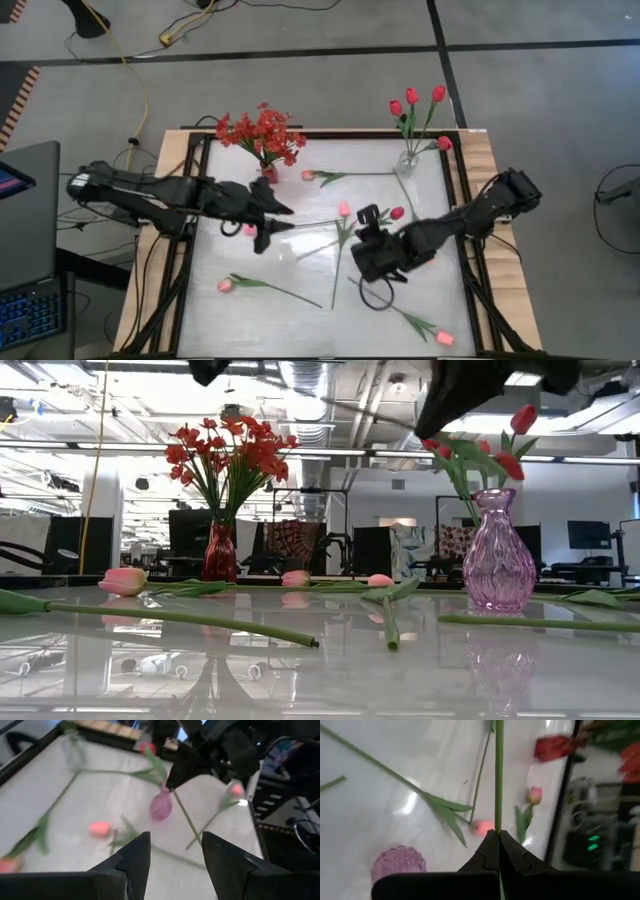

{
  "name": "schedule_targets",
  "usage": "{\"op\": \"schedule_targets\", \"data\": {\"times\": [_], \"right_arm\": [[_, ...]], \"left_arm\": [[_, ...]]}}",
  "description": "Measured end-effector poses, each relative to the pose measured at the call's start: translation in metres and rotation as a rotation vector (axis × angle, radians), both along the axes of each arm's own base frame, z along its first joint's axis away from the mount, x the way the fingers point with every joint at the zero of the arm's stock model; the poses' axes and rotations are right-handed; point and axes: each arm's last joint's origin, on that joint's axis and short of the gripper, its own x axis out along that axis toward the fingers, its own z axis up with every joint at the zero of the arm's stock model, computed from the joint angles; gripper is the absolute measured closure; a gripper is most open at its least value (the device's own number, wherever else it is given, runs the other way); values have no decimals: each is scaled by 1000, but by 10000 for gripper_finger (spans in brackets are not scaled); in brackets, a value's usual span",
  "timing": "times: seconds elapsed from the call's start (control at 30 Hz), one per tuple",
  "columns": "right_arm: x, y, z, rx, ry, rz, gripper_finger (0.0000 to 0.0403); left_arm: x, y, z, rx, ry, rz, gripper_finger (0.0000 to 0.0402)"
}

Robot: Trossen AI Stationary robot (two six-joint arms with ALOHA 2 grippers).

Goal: Sort flowers into vase by color
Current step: Put the red tulip into the transparent flower vase

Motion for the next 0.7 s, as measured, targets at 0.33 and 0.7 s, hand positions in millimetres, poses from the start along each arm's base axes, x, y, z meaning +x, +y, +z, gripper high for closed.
{"op": "schedule_targets", "data": {"times": [0.33,0.7], "right_arm": [[-9,32,-6,-179,-28,102,383],[16,40,-1,-322,-77,295,383]], "left_arm": [[29,-22,-73,-314,-292,-110,237],[43,-11,-123,-567,-319,-63,237]]}}
